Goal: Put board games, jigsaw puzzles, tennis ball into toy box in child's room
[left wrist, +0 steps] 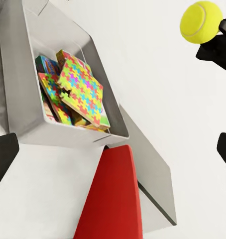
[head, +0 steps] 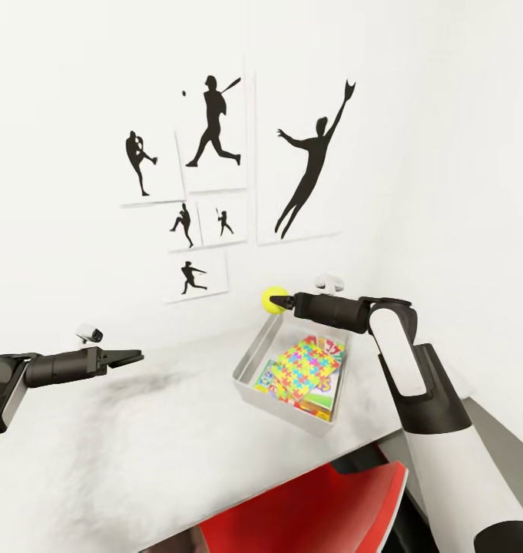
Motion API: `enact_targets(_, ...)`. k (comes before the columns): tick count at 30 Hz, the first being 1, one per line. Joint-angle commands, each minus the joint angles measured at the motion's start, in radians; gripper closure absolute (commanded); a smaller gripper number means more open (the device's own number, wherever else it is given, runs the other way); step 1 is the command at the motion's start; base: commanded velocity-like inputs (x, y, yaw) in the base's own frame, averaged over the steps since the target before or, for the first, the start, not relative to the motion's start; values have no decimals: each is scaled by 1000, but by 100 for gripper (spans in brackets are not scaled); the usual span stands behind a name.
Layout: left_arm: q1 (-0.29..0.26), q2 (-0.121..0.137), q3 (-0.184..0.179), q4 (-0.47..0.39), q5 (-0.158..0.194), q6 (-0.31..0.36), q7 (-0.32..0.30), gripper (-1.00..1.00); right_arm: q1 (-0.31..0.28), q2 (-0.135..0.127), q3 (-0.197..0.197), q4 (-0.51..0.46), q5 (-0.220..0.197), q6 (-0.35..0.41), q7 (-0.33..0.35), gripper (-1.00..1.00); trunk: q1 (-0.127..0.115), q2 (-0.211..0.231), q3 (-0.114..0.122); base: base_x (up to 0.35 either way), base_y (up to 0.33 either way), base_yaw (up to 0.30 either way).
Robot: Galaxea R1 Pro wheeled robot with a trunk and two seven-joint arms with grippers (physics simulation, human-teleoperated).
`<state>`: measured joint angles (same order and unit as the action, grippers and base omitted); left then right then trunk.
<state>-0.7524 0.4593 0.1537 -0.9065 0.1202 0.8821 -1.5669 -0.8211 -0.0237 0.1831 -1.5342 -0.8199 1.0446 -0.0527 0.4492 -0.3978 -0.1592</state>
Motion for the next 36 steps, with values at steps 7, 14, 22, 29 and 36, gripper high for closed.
enact_targets(7, -1, -3, 0, 0, -1, 11, -4, -100, -1, -3, -4, -1, -9, 3, -9, 100, 1, -2, -2, 28, -1, 0)
enact_targets(14, -1, -4, 0, 0, -1, 11, -4, -100, -1, -6, -8, -1, -10, 3, -9, 100, 1, -2, -2, 1, 0, 0)
enact_targets(22, -1, -4, 0, 0, -1, 10, -4, -100, -56, -14, -11, 46, -1, 3, -120, 100, 1, -2, -2, 0, 0, 0)
enact_targets(29, -1, -3, 0, 0, -1, 10, -4, -100, -102, -12, -10, 147, -1, 3, -233, 100, 1, -2, -2, 0, 0, 0)
enact_targets(36, -1, -2, 0, 0, -2, 10, -4, -100, -170, 8, 8, 393, 1, 3, -298, 100, 1, -2, -2, 0, 0, 0)
